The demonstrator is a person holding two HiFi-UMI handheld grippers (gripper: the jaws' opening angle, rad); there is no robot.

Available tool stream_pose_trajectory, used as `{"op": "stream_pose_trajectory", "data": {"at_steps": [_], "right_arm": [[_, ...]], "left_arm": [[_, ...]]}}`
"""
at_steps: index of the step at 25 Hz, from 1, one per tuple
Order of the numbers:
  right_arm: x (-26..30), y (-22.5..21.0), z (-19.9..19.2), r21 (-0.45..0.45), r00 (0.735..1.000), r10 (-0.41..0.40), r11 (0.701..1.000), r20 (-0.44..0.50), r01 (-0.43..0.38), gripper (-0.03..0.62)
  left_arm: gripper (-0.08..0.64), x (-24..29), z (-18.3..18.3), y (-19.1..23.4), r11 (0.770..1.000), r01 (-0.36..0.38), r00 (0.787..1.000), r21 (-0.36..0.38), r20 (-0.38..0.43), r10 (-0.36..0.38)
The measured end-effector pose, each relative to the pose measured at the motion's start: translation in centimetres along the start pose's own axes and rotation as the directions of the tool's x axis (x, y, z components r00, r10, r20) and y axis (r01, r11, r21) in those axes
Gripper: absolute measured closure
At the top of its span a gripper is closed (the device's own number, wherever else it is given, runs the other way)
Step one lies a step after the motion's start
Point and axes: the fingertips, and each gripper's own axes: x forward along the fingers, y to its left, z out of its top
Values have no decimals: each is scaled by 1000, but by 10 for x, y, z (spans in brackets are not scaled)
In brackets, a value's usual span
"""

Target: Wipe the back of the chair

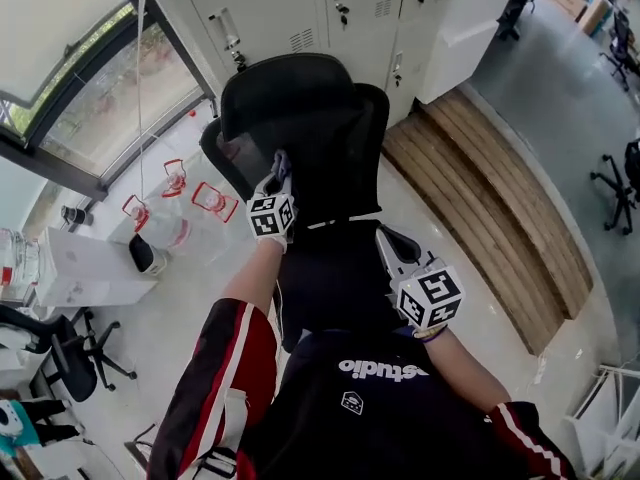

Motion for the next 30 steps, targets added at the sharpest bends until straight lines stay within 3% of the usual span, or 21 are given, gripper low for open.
{"op": "stream_pose_trajectory", "data": {"at_steps": [6, 12, 21, 30], "right_arm": [[31, 54, -8, -32, 998, 56, 998, -35, -57, 578], [41, 75, -23, -56, 995, 47, 997, -93, -53, 578], [32, 61, -34, -47, 992, -31, 999, -121, 26, 578], [20, 33, -39, -27, 990, -59, 998, -130, 56, 578]], "left_arm": [[503, -62, -26, 110, 985, -157, 988, -70, -4, 157], [503, -85, -59, 174, 959, -252, 968, -131, -49, 247], [503, -58, -84, 188, 958, -263, 962, -113, -103, 252], [503, -33, -88, 180, 961, -269, 956, -59, -140, 259]]}}
